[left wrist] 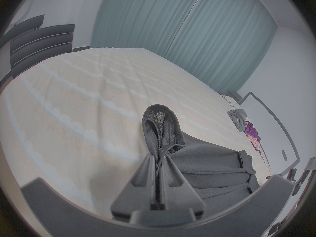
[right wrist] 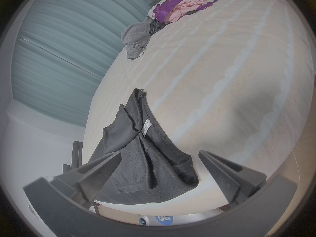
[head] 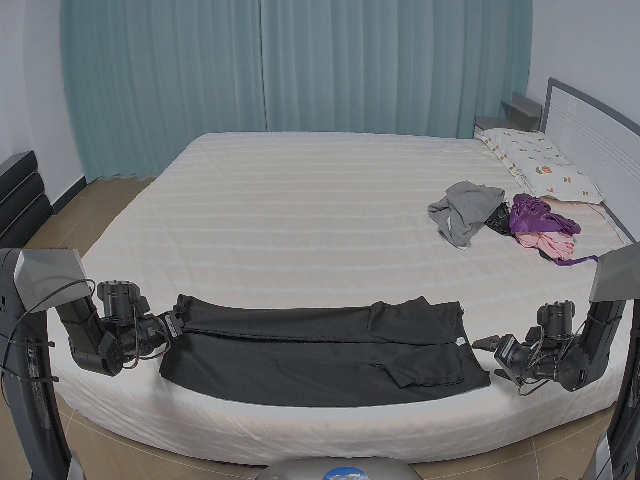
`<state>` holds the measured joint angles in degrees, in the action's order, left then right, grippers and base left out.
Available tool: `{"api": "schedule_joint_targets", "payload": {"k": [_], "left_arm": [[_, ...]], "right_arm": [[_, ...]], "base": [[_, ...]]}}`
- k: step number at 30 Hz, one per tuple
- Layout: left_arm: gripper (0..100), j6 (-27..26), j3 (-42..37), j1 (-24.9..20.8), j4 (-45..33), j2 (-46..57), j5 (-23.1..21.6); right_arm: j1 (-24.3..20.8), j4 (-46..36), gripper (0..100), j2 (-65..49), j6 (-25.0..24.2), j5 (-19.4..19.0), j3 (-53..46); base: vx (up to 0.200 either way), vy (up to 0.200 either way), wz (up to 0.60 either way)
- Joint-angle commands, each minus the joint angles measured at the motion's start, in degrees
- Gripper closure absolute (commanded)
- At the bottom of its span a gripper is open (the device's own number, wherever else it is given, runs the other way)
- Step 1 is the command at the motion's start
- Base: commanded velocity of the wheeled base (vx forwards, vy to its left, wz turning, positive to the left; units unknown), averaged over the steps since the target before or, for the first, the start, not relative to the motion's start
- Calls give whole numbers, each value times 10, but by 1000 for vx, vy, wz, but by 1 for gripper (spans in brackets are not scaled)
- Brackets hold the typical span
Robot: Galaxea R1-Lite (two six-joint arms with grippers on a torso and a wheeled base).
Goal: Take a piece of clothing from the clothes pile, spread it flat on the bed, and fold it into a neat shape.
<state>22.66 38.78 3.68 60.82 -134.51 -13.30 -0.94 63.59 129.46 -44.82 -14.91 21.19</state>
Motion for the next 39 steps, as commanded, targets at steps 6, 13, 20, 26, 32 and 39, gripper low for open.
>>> {"api": "schedule_joint_targets", "payload": {"k": [6, 13, 20, 26, 32, 39], "left_arm": [[100, 1, 1, 0, 1, -8, 0], [100, 12, 1, 0, 2, -17, 1], [100, 32, 2, -2, 2, -18, 1], [100, 45, 8, -4, 3, -19, 0], [100, 56, 18, -9, 3, -17, 0], [100, 57, 16, -22, 4, -13, 0]], "right_arm": [[1, 0, 0, 0, -1, -1, 1], [30, 0, 0, -7, -30, -24, 14], [35, 3, 0, -5, -32, -25, 18], [44, 3, 0, -9, -35, -43, 18], [42, 3, 0, -8, -34, -44, 16], [39, 4, 0, -8, -34, -44, 13]], "base": [[0, 0, 0], [0, 0, 0], [-86, 0, 0], [0, 0, 0], [0, 0, 0], [0, -200, 0]]}}
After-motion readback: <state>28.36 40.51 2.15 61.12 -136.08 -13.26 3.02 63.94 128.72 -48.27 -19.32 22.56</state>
